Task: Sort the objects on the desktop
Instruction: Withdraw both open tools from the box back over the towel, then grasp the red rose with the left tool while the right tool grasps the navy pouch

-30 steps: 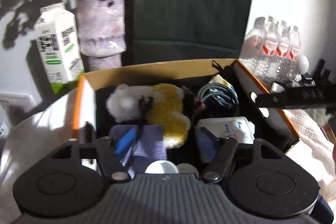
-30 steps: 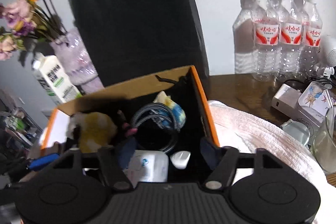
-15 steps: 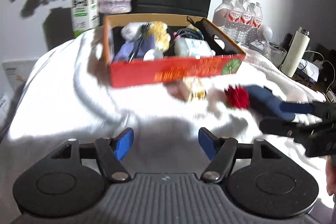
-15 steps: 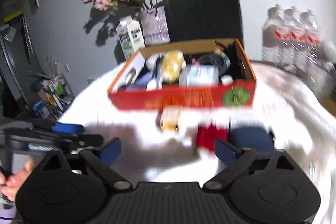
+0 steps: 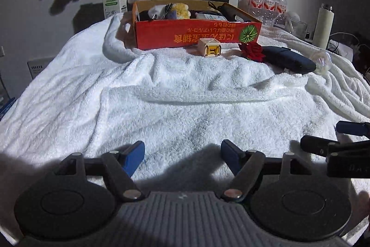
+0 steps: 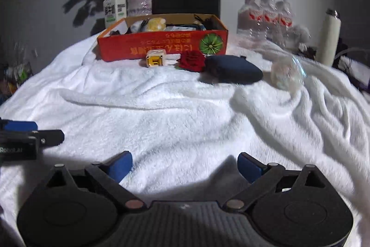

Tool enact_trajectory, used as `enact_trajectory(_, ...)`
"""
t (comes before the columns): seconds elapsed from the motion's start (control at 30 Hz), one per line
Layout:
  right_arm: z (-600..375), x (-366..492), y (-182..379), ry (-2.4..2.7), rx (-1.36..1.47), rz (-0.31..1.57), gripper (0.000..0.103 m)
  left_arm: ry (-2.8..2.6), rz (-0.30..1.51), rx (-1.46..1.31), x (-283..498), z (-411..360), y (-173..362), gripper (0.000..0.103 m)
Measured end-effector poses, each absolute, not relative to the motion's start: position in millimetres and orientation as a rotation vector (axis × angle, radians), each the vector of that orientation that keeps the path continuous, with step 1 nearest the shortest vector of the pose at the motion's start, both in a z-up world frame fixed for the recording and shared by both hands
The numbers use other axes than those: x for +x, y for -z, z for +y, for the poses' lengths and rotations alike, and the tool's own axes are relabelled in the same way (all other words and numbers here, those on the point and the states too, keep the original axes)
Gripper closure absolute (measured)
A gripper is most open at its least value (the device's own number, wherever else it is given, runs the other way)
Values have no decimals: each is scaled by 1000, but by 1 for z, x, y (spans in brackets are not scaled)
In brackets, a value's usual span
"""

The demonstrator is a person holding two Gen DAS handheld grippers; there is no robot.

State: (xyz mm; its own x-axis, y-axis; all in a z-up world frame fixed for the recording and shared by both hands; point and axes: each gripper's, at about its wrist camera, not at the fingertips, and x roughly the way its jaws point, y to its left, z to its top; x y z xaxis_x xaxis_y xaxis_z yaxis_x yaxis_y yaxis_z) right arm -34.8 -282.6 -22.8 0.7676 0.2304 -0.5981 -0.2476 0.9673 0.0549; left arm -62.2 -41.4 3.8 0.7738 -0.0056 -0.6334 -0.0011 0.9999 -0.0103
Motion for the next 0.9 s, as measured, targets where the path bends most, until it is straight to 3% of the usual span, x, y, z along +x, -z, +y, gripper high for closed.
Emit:
enact_trajectory(0.33,-281,-33,23,-263,-8,645,3,4,728,-65,-57,-39,-6,26)
enact_trajectory(0.53,-315,-12,-3,-275,86,588,12,107,703,-95,-21,-51,-33,27)
enact_trajectory(0.7,-343,34,-24,-192,69,525,13,233,626,55,39,-99,-51,26)
enact_trajectory(0.9,-337,101,-20,-228,71,561,15,235,610,304,116,-142,-29,26)
